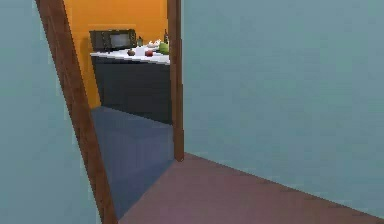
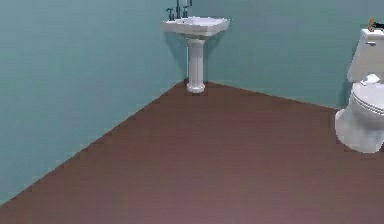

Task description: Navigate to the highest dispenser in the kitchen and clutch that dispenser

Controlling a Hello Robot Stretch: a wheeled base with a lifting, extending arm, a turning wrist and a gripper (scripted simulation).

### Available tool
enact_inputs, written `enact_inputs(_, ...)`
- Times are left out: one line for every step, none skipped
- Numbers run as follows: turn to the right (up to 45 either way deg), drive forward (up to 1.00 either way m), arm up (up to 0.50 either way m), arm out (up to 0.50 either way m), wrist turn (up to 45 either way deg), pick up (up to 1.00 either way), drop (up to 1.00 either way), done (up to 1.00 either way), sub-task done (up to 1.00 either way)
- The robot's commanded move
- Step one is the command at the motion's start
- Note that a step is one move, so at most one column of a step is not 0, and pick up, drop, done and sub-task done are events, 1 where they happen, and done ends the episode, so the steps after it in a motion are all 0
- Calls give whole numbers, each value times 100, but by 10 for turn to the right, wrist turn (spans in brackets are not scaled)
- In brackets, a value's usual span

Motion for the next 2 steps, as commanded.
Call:
enact_inputs(0, 90, 0, 0, 0, 0, 0, 0, 0)
enact_inputs(-120, 0, 0, 0, 0, 0, 0, 0, 0)
